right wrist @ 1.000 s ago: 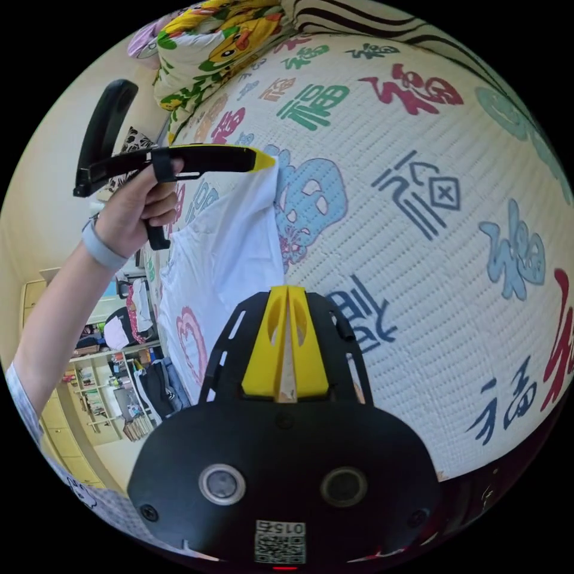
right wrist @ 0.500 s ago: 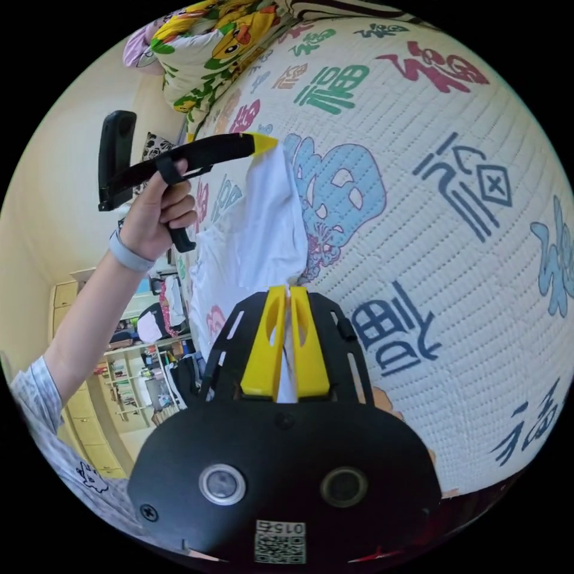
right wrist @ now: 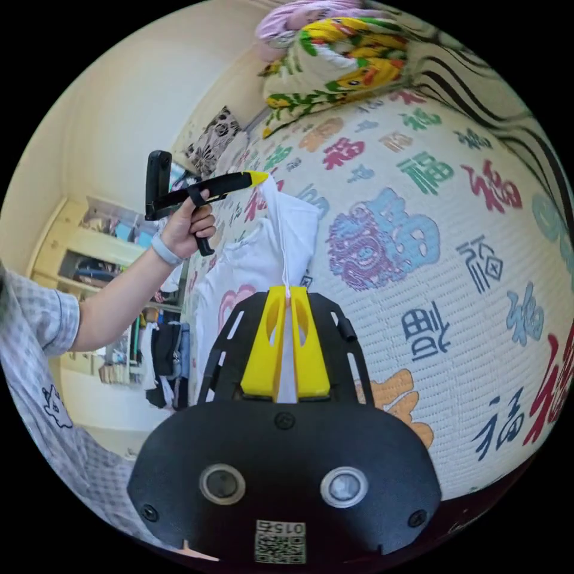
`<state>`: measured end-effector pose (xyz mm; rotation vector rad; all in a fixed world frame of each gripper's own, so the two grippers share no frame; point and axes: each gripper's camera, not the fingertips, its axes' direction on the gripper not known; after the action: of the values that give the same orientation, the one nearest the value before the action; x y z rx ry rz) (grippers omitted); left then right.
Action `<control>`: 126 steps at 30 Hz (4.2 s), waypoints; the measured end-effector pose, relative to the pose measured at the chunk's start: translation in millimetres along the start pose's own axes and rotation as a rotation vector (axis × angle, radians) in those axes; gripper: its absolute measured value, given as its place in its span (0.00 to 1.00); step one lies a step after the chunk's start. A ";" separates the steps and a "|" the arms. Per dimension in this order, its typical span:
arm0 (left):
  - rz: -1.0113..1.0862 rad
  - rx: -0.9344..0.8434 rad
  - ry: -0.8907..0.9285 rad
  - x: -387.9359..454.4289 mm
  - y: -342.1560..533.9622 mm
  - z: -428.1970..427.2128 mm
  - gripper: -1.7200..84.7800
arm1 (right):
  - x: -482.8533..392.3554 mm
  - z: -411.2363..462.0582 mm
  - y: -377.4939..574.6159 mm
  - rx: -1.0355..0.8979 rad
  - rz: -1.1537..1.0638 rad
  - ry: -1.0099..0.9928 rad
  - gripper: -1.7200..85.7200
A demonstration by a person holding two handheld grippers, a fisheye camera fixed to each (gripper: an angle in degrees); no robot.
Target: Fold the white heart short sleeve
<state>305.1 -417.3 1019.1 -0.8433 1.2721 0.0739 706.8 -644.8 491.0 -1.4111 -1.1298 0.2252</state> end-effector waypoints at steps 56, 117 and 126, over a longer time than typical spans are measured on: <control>-0.660 0.100 -0.311 -30.0 306.1 -285.0 0.10 | 81.9 396.7 -99.0 -0.392 0.019 0.216 0.01; -0.430 0.246 -0.255 113.0 538.3 -420.9 0.09 | -56.5 771.1 -306.6 -0.437 -0.284 0.164 0.07; -0.599 0.123 -0.320 61.0 508.1 -384.8 0.08 | -137.4 897.5 -328.1 -0.749 -0.566 0.136 0.01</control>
<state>-232.7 -309.4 688.9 -1.0279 0.6832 -0.3330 -166.0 -232.2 496.8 -1.6272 -1.5243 -0.7574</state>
